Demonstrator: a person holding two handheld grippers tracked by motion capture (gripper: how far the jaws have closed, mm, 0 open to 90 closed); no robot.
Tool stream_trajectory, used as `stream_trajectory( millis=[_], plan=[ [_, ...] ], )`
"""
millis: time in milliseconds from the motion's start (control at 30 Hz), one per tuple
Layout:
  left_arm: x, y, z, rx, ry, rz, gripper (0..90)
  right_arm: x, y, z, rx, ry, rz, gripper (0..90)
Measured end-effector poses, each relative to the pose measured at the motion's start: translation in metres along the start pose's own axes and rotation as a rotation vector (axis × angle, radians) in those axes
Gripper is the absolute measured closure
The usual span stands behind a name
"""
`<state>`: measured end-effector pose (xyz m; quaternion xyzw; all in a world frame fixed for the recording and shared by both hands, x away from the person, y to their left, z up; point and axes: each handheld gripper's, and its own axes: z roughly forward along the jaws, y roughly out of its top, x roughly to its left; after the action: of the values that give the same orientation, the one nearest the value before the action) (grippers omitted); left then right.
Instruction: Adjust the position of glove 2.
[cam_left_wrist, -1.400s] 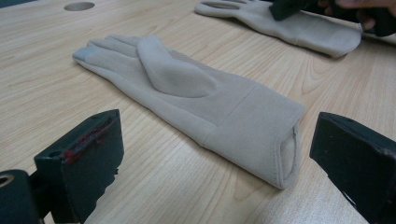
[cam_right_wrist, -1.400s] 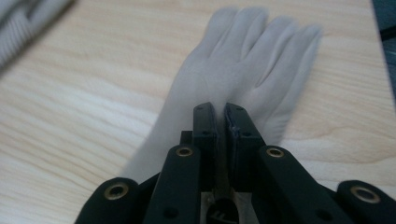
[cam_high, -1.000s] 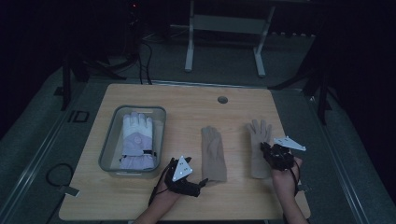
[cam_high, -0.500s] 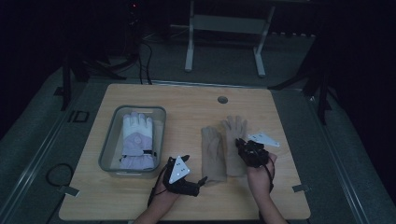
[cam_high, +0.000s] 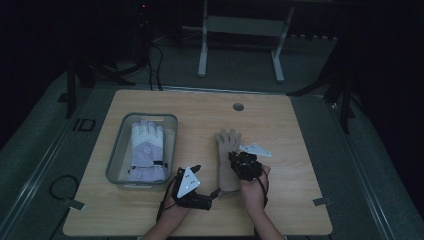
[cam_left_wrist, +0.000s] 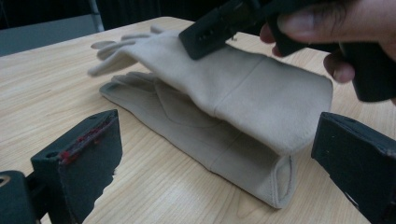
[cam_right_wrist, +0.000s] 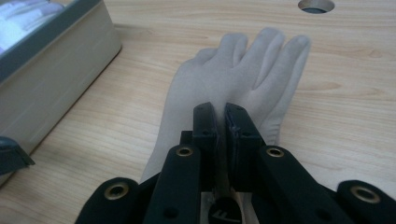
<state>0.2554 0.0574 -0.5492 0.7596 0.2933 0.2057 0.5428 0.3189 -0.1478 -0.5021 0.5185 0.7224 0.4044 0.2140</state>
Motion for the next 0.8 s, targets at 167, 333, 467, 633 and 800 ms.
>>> stream_trajectory(
  millis=[167,333,467,633,800],
  plan=[
    [0.0,-0.001,0.0,0.0,-0.002,0.001,1.9,0.002,-0.007,0.009,0.016,-0.023,-0.005,83.6],
    [0.0,-0.001,0.002,0.005,-0.012,-0.003,2.0,-0.001,-0.018,0.02,0.058,-0.019,-0.004,83.2],
    [-0.001,-0.002,0.003,0.011,-0.011,0.005,2.0,-0.003,-0.024,0.028,0.085,-0.003,0.015,81.6],
    [-0.001,-0.003,0.004,0.015,-0.009,0.001,2.0,-0.004,-0.028,0.034,0.102,-0.007,-0.004,75.3],
    [0.002,0.0,0.002,0.029,-0.033,-0.031,2.0,-0.007,-0.031,0.037,0.106,0.01,0.006,58.0]
  ],
)
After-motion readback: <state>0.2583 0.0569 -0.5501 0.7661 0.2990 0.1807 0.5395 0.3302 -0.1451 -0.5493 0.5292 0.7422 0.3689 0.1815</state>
